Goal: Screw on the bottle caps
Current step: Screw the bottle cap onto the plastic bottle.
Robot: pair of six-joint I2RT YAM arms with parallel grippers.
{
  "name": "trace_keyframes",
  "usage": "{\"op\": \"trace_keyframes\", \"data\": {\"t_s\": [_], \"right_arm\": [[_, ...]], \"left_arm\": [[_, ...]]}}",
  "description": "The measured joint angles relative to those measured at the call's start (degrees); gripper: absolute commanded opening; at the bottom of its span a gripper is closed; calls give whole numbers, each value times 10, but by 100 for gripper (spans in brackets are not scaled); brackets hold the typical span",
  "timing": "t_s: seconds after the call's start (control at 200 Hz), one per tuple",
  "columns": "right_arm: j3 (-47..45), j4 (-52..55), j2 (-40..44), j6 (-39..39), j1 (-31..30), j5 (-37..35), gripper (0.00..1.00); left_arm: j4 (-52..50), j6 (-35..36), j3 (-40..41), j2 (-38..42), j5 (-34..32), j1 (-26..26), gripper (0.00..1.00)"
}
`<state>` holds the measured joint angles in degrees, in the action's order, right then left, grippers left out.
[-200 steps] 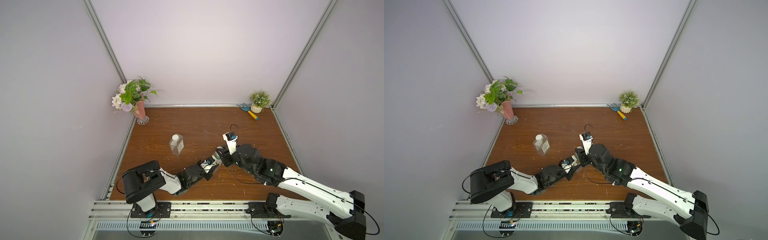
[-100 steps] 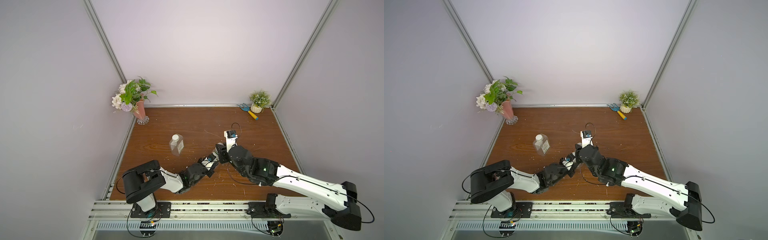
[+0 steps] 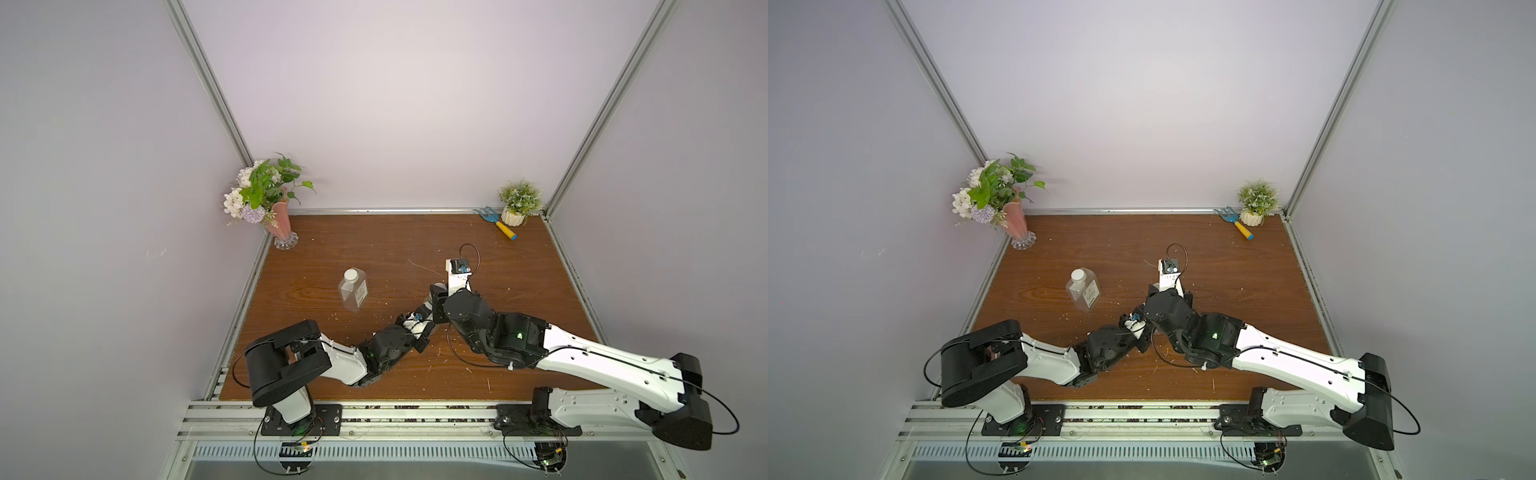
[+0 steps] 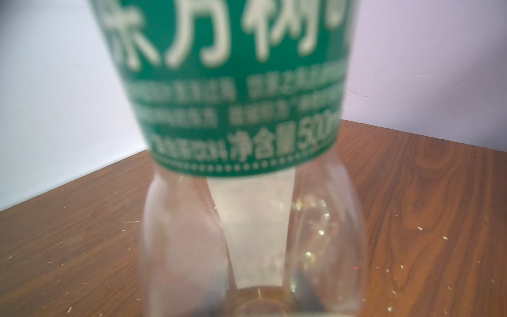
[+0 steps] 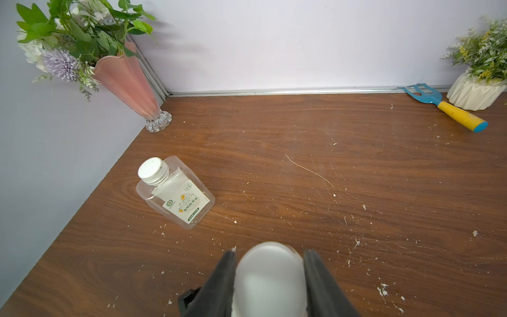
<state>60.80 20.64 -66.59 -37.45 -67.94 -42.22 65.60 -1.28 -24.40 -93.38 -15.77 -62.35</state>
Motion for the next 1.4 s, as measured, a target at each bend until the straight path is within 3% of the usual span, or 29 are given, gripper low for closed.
{"op": "trace_keyframes", "data": {"t_s": [0.445,0.545,0.731,0.986,1.206,1.401], "right_arm": [[30,-23,59,67,15,34,57],[40,-31,83,111,60,99,60],[41,-23,127,218,186,308,66],[21,8,152,310,234,533,67],[12,33,155,346,258,635,67],[12,42,145,363,268,676,66]], "left_arm": [[19,0,-1,0,22,0,5],[19,0,-1,0,31,0,5],[19,2,9,9,99,2,5],[19,-6,18,45,241,20,5],[15,-17,17,50,307,24,5],[8,-20,17,50,332,27,6]]}}
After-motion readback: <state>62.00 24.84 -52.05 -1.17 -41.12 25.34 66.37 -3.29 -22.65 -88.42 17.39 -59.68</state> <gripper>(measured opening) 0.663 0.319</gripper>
